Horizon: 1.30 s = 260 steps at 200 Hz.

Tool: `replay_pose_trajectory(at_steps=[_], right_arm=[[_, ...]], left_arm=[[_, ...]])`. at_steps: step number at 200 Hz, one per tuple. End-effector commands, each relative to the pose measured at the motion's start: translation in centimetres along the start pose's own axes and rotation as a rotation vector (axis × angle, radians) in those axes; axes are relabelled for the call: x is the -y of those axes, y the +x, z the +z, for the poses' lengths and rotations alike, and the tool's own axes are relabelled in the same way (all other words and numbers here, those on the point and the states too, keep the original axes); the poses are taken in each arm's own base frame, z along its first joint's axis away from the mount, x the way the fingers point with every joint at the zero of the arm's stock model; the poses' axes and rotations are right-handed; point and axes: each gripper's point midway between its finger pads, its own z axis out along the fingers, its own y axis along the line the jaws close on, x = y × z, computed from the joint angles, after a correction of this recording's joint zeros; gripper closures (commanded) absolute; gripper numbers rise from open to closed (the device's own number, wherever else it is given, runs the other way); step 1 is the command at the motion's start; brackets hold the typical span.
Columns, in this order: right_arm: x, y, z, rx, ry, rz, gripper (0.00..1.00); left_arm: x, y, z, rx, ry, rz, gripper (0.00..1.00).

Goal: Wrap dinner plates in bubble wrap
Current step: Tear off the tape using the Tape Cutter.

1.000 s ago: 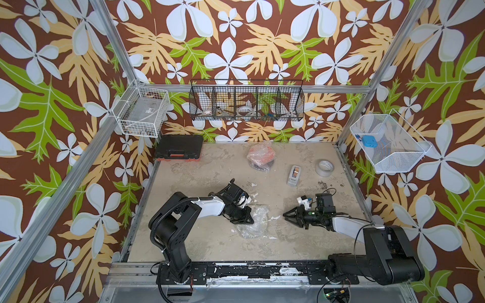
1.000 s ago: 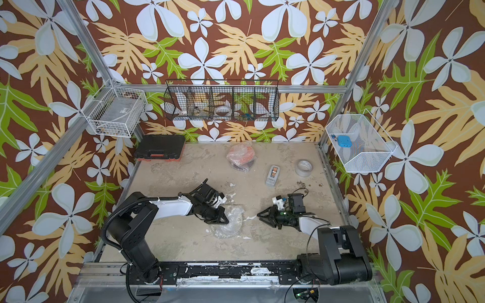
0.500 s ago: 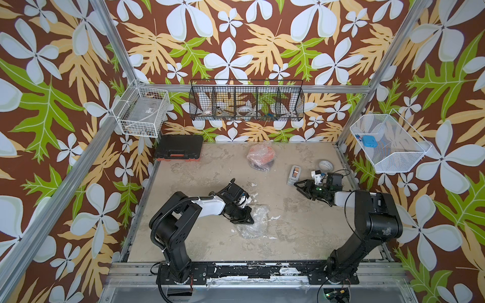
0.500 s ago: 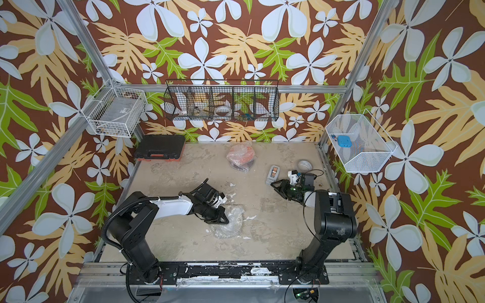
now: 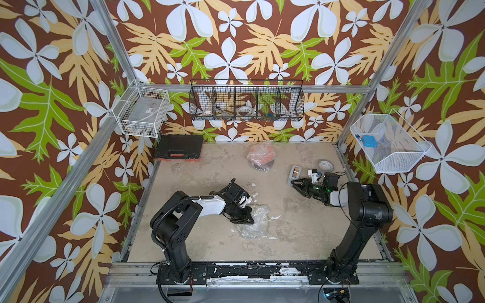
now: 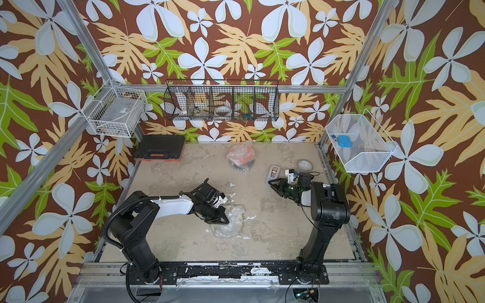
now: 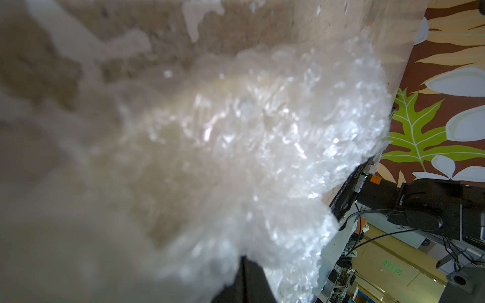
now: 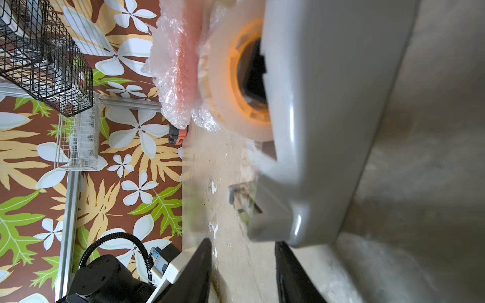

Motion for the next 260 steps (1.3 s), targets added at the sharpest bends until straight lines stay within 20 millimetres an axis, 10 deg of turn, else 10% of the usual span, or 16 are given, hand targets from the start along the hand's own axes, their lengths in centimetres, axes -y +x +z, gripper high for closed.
replay_pose_trajectory(at_steps=[1, 208, 260], right_arm=[[-0.9, -0.4, 0.3, -0.004, -0.037, -0.018, 0.62], [0.5, -0.3, 0.9, -0.028, 0.017, -0.005, 1.0], [4.8, 0.7, 0.4, -0.066, 0.248, 0.092, 1.0]], left_arm=[[-3.5, 2.0, 0.2, -0.053, -0.15, -0.075, 0.94], [-3.8, 2.3, 0.3, -0.058, -0.153, -0.084, 0.94], [-3.9, 2.4, 0.3, -0.058, -0.157, -0.082, 0.94]])
